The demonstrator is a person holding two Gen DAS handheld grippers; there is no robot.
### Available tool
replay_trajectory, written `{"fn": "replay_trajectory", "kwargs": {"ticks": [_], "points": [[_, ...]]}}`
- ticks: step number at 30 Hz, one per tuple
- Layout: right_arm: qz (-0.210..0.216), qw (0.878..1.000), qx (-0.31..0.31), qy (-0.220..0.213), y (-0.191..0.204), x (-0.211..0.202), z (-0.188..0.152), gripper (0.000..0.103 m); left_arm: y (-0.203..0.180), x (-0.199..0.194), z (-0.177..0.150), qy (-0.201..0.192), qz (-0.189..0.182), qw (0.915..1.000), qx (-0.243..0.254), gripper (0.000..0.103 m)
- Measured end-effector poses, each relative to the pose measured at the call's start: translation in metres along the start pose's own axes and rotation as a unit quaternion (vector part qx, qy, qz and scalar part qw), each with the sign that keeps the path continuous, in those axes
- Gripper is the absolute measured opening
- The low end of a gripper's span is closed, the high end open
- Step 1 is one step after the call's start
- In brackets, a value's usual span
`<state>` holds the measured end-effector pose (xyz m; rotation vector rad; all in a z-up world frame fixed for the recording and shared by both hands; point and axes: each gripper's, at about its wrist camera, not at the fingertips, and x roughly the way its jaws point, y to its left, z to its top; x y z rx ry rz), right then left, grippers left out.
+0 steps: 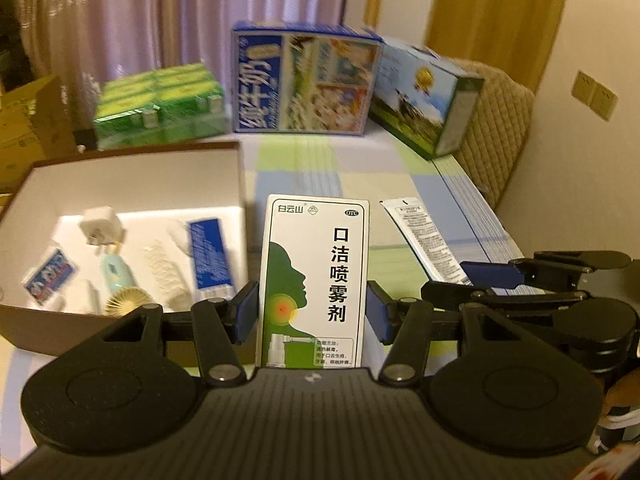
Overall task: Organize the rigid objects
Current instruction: 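Lift and carry the tube and spray box over the brown box, then lower the tube and spray box into the box and open both tools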
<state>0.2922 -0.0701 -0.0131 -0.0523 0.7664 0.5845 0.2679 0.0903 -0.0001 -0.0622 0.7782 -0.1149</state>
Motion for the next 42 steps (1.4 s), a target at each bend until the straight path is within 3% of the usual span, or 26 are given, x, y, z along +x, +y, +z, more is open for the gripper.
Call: {"fn": "replay_trajectory", "kwargs": {"ticks": [10, 20, 29, 42], "points": [[0.070, 0.997, -0.032, -0.020, 0.073, 0.034, 0.050, 0.036, 0.073, -0.027, 0.020, -0.035, 0.053, 0.9974, -0.033, 0.052], [0.098, 0.995, -0.028, -0.004, 0.130, 0.103, 0.092, 0.036, 0.157, -0.022, 0.045, -0.036, 0.087, 0.9941, -0.053, 0.052], [0.075, 0.997, 0.002, 0.028, 0.153, 0.164, 0.105, 0.036, 0.219, 0.020, 0.059, 0.005, 0.098, 0.9938, -0.051, 0.052], [0.037, 0.997, 0.034, 0.065, 0.156, 0.216, 0.109, 0.036, 0.260, 0.084, 0.059, 0.068, 0.088, 0.9927, -0.045, 0.052]]}}
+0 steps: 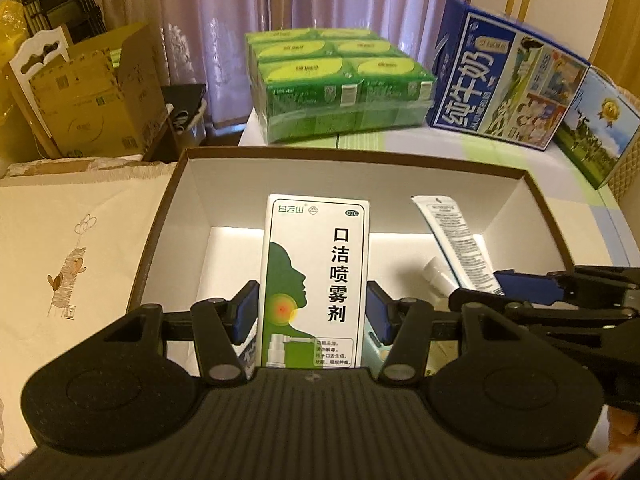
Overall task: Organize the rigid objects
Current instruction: 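Lower the tube and spray box into the box and open both tools, then withdraw both tools up and away from the box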
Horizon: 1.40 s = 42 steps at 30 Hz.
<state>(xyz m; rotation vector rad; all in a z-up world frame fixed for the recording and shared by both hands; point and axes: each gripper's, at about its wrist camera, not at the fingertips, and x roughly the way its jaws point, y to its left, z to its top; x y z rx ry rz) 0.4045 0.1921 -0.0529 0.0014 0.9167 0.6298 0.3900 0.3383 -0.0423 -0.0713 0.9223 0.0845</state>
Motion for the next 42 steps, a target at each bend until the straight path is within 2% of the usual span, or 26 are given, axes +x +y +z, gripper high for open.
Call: {"fn": "replay_trajectory", "kwargs": {"ticks": [9, 23, 26, 34, 42], "points": [[-0.010, 1.000, 0.013, 0.006, 0.002, 0.017, 0.008, 0.036, 0.013, 0.024, 0.009, 0.015, -0.007, 0.9998, 0.007, 0.051], [-0.017, 1.000, 0.012, 0.011, 0.017, 0.041, 0.017, 0.036, 0.039, 0.020, 0.011, 0.011, -0.020, 0.9997, -0.001, 0.058], [-0.030, 0.999, 0.007, -0.015, 0.019, 0.039, 0.019, 0.037, 0.041, 0.016, 0.009, 0.006, -0.020, 0.9998, -0.003, 0.060], [-0.036, 0.999, 0.023, -0.017, 0.011, 0.028, 0.016, 0.043, 0.036, 0.011, 0.006, 0.005, -0.022, 0.9998, -0.001, 0.062], [-0.032, 0.999, 0.029, -0.021, -0.001, 0.009, 0.008, 0.045, 0.028, 0.006, 0.003, 0.004, -0.022, 0.9998, 0.002, 0.063]]}}
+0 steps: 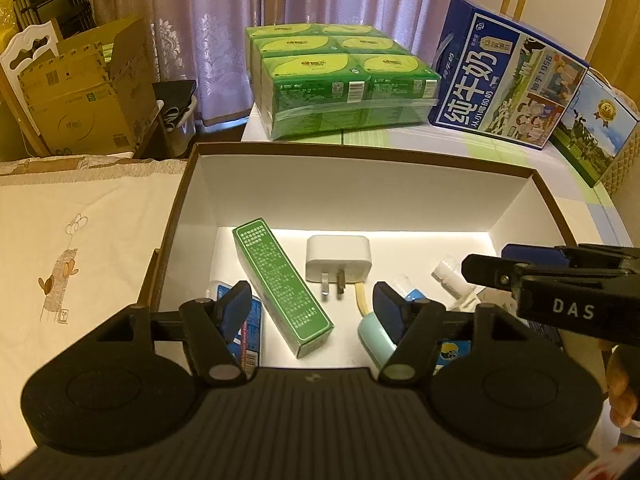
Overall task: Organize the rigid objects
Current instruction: 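Withdraw both tools up and away from the box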
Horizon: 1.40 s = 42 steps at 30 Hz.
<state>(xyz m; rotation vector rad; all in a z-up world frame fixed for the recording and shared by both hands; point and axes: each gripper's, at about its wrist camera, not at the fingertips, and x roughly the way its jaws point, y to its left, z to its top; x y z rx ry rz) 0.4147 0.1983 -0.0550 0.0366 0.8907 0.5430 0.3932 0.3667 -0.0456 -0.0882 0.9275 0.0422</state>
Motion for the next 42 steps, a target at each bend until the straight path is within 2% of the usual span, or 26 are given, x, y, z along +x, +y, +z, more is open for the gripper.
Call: {"fn": "replay_trajectory", "kwargs": {"ticks": [12, 23, 26, 34, 37, 39, 42], "points": [[0.007, 1.000, -0.001, -0.012, -0.003, -0.031, -0.013, 0.046, -0.025, -0.027, -0.012, -0.019, -0.002, 0.9998, 0.003, 0.064], [0.024, 0.999, -0.007, -0.032, -0.010, -0.087, -0.039, 0.049, -0.055, -0.071, -0.033, -0.045, 0.000, 0.9990, 0.001, 0.064], [0.028, 0.999, -0.005, -0.039, -0.015, -0.107, -0.049, 0.051, -0.067, -0.085, -0.044, -0.052, -0.002, 0.9986, 0.002, 0.065], [0.027, 0.998, 0.012, -0.057, -0.035, -0.161, -0.080, 0.068, -0.104, -0.122, -0.075, -0.073, -0.014, 0.9972, 0.007, 0.066], [0.024, 0.998, 0.021, -0.062, -0.047, -0.181, -0.093, 0.071, -0.119, -0.134, -0.087, -0.078, -0.020, 0.9967, 0.013, 0.066], [0.024, 0.997, 0.027, -0.064, -0.055, -0.194, -0.101, 0.072, -0.130, -0.143, -0.095, -0.082, -0.024, 0.9962, 0.017, 0.073], [0.017, 0.997, 0.032, -0.068, -0.068, -0.213, -0.114, 0.074, -0.145, -0.155, -0.107, -0.092, -0.030, 0.9950, 0.024, 0.075]]}}
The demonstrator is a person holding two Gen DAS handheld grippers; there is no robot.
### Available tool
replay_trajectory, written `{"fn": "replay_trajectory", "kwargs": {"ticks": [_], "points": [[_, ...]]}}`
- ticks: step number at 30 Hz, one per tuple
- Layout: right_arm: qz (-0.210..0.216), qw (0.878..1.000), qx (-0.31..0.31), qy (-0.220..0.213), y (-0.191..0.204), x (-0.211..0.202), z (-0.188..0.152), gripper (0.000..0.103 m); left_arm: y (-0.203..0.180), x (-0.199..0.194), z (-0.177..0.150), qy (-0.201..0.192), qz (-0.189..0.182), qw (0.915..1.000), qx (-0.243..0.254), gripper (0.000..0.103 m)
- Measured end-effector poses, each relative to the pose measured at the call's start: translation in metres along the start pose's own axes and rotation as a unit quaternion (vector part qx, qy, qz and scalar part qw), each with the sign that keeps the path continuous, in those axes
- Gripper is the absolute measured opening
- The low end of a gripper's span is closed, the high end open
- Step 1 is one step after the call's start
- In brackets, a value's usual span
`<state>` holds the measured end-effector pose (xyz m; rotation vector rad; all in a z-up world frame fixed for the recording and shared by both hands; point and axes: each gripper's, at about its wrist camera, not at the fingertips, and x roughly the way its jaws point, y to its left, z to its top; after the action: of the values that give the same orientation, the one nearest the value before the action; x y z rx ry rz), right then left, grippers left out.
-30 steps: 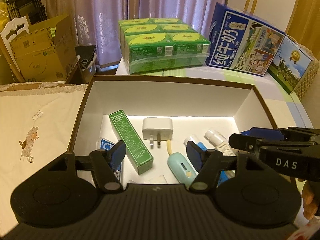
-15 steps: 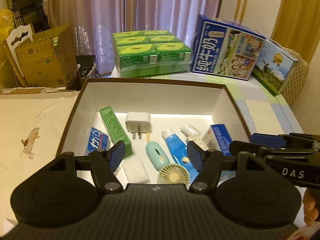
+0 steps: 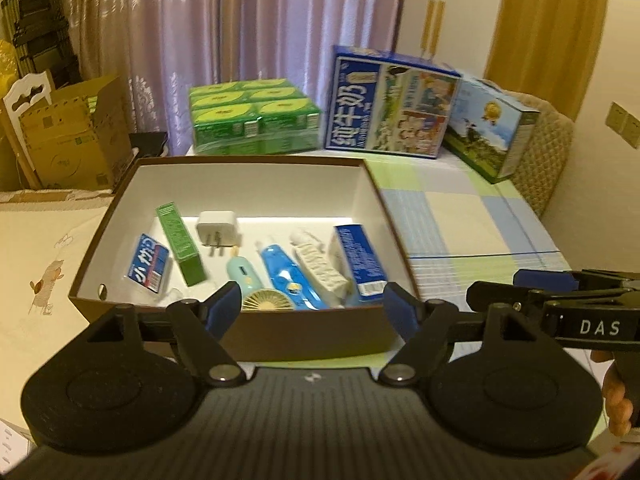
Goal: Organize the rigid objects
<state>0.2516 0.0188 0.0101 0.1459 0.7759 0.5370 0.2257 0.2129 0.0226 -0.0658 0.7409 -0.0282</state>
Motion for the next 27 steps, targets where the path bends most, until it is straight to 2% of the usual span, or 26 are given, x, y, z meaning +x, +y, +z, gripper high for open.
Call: {"fn": "replay_trajectory", "kwargs": {"ticks": [10, 21, 27], "points": [[-0.025, 1.000, 0.009, -0.002, -0.029, -0.062, -0.034, 0.077, -0.050, -0.035, -0.030, -0.009, -0.024, 0.9995, 0.020, 0.077], [-0.049, 0.999, 0.022, 0.000, -0.047, -0.125, -0.074, 0.079, -0.100, -0.068, -0.068, 0.002, -0.050, 0.9984, 0.026, 0.077], [-0.060, 0.998, 0.027, 0.015, -0.055, -0.149, -0.098, 0.079, -0.122, -0.078, -0.092, 0.017, -0.060, 0.9976, 0.029, 0.076]]}}
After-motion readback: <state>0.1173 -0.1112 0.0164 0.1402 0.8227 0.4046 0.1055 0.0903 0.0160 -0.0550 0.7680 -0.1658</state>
